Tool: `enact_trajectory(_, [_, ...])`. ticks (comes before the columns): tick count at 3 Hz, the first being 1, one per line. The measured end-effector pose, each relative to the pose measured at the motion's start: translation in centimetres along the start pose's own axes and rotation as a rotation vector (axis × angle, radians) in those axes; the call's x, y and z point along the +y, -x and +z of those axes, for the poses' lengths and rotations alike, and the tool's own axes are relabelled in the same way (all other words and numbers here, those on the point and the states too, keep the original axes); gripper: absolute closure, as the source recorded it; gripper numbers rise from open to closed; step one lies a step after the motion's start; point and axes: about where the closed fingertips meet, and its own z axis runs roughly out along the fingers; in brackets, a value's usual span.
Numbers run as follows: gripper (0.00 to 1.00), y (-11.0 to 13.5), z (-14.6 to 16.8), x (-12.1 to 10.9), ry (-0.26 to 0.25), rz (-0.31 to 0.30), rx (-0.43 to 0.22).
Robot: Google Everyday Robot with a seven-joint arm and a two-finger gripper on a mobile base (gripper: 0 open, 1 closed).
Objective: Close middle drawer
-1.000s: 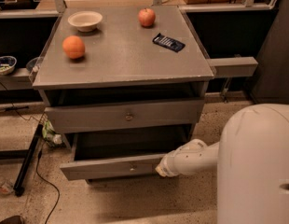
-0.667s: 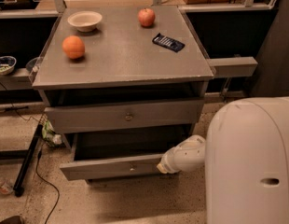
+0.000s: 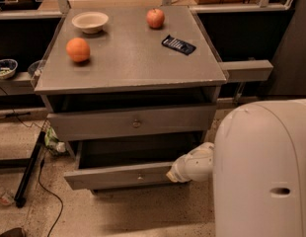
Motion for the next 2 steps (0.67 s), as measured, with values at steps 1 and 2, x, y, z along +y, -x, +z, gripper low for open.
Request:
enact_trajectory(1, [1.00, 0.8, -0.1, -0.5, -0.013, -0.009, -0.010])
enact_trajectory(2, [1.00, 2.2, -0.3, -1.2, -0.030, -0.021, -0.028])
